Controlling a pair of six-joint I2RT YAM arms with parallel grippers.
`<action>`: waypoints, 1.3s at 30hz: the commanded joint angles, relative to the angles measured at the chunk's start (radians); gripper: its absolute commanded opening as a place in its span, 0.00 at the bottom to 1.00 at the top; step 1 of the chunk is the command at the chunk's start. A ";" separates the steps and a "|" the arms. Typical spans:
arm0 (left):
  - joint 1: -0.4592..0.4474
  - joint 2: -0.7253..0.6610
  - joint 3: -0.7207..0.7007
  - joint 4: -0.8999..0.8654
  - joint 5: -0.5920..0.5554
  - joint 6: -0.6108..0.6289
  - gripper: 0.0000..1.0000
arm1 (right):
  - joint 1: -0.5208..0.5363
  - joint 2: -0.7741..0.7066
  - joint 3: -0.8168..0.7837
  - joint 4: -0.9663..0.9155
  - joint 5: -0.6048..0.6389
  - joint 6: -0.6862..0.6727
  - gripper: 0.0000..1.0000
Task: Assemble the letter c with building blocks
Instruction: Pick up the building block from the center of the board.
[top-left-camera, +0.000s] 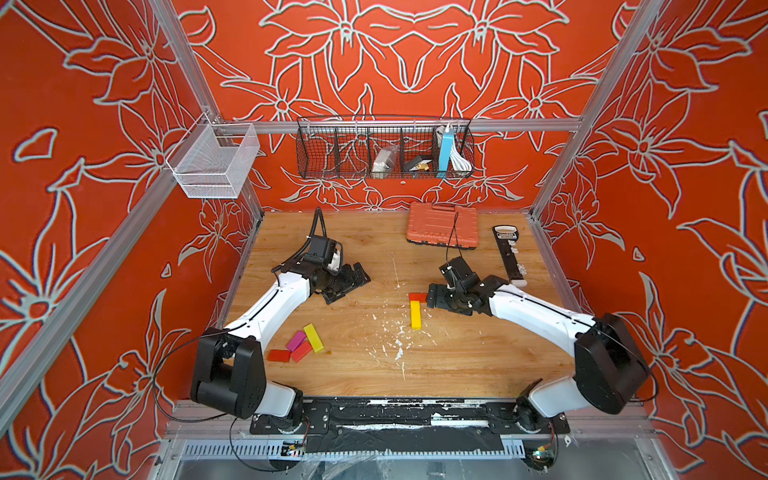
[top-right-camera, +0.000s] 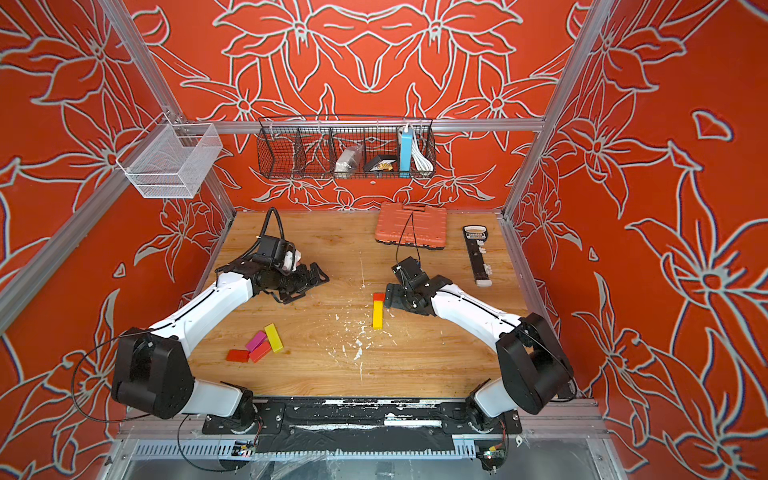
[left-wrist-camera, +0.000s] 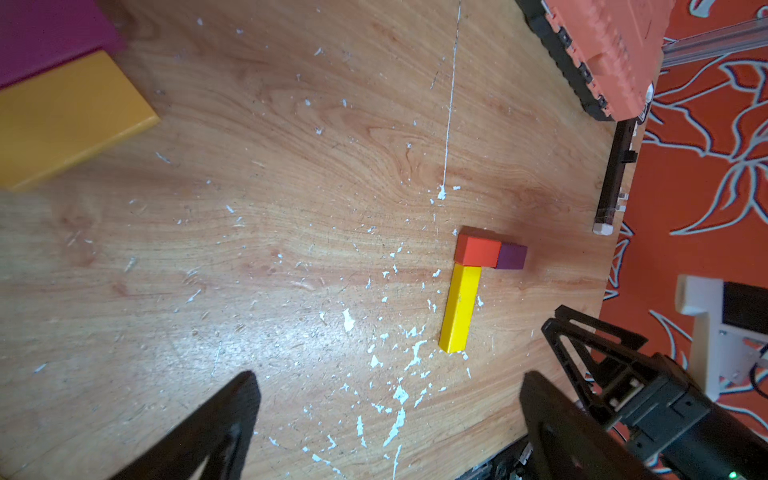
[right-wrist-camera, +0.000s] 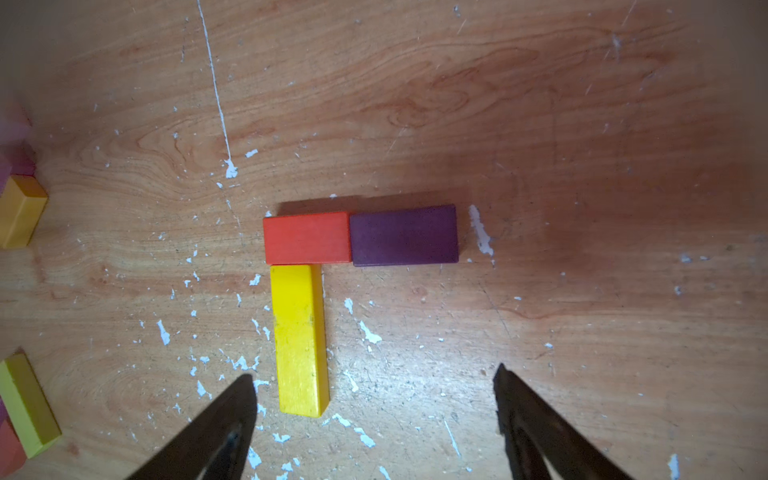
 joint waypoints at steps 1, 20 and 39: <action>0.017 0.025 0.044 -0.040 -0.061 0.003 0.98 | -0.024 -0.058 -0.029 0.025 -0.056 -0.036 0.92; 0.114 -0.045 -0.046 -0.102 -0.297 -0.152 0.98 | -0.087 -0.175 -0.047 -0.050 -0.142 -0.121 0.92; 0.116 0.367 0.225 -0.219 -0.407 -0.238 0.98 | -0.088 -0.190 -0.059 -0.038 -0.149 -0.105 0.92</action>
